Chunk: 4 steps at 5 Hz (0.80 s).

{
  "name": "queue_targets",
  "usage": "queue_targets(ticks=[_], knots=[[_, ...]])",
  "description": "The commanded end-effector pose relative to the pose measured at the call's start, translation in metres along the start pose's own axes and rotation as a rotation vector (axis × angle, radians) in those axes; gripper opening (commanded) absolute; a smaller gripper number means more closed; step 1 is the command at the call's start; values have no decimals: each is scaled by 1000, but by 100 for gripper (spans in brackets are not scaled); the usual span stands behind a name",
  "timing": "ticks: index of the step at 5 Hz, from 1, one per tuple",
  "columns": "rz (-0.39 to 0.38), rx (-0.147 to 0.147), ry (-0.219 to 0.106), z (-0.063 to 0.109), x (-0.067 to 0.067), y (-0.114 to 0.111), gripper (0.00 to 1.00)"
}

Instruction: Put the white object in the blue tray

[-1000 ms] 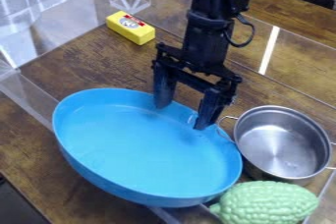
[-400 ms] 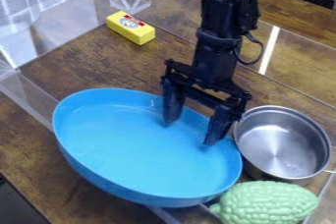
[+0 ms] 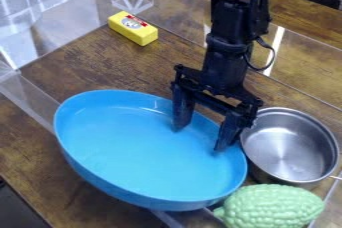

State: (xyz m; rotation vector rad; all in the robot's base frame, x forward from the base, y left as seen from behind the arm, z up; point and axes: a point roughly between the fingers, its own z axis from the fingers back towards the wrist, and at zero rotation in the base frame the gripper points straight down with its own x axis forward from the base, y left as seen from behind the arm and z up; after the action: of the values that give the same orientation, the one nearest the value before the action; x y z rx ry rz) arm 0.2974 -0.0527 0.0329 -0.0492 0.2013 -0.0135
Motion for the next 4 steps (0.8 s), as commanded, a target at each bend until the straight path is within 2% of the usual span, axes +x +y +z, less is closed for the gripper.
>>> queue_targets(ticks=[1,4], knots=[[-36,-9,-81,15,9,-14,100],[-44,-23,-102,5,13,-33,100]])
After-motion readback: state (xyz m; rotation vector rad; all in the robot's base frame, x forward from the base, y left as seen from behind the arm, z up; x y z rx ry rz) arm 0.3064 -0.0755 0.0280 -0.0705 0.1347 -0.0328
